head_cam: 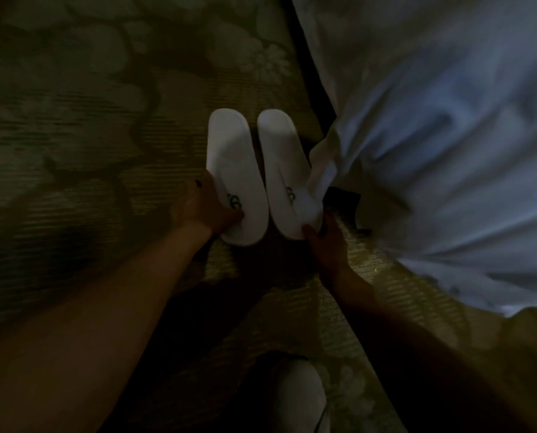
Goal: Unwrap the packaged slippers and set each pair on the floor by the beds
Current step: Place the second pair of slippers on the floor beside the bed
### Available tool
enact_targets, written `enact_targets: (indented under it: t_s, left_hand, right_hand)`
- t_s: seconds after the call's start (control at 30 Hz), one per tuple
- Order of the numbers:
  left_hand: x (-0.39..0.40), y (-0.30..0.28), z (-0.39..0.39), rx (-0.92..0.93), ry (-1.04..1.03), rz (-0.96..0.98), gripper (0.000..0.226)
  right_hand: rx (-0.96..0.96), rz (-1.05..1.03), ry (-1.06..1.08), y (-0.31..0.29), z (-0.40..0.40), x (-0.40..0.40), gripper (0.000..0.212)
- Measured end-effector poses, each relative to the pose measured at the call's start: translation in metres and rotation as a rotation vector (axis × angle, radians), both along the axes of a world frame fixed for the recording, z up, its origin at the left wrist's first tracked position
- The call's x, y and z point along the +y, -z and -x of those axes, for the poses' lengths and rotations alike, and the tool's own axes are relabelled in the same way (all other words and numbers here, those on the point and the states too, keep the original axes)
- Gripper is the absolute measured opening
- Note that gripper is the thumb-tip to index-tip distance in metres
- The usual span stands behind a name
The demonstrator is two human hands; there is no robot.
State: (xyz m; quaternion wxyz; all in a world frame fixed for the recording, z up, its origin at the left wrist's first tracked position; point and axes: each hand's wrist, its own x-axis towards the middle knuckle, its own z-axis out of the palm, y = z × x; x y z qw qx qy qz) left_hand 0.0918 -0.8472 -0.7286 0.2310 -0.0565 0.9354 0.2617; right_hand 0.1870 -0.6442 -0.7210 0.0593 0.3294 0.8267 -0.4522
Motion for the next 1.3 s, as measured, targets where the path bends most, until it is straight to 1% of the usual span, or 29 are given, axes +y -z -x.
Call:
enact_targets:
  t_s: [0.27, 0.43, 0.57, 0.73, 0.97, 1.13, 1.3]
  left_hand:
    - [0.001, 0.004, -0.001, 0.028, -0.027, -0.028, 0.101]
    - [0.003, 0.006, -0.002, 0.051, -0.039, -0.085, 0.100]
    - [0.004, 0.005, -0.006, 0.081, -0.048, -0.118, 0.099]
    - [0.005, 0.005, -0.008, 0.072, -0.076, -0.116, 0.099]
    - [0.006, 0.002, -0.011, 0.079, -0.110, -0.140, 0.097]
    - [0.007, 0.000, -0.010, 0.051, -0.102, -0.121, 0.096]
    - [0.007, -0.002, -0.010, 0.046, -0.107, -0.115, 0.096]
  right_hand:
    - [0.074, 0.091, 0.041, 0.000, -0.003, 0.005, 0.056]
    - [0.113, 0.275, -0.006, -0.003, -0.011, 0.012, 0.049]
    - [0.127, 0.290, -0.010, -0.004, -0.010, 0.012, 0.048]
    - [0.131, 0.290, 0.019, -0.001, -0.010, 0.010, 0.046]
    - [0.086, 0.217, -0.007, 0.002, -0.009, 0.012, 0.047]
    - [0.072, 0.303, 0.029, -0.001, -0.008, 0.012, 0.044]
    - [0.054, 0.308, 0.057, -0.005, -0.006, 0.010, 0.042]
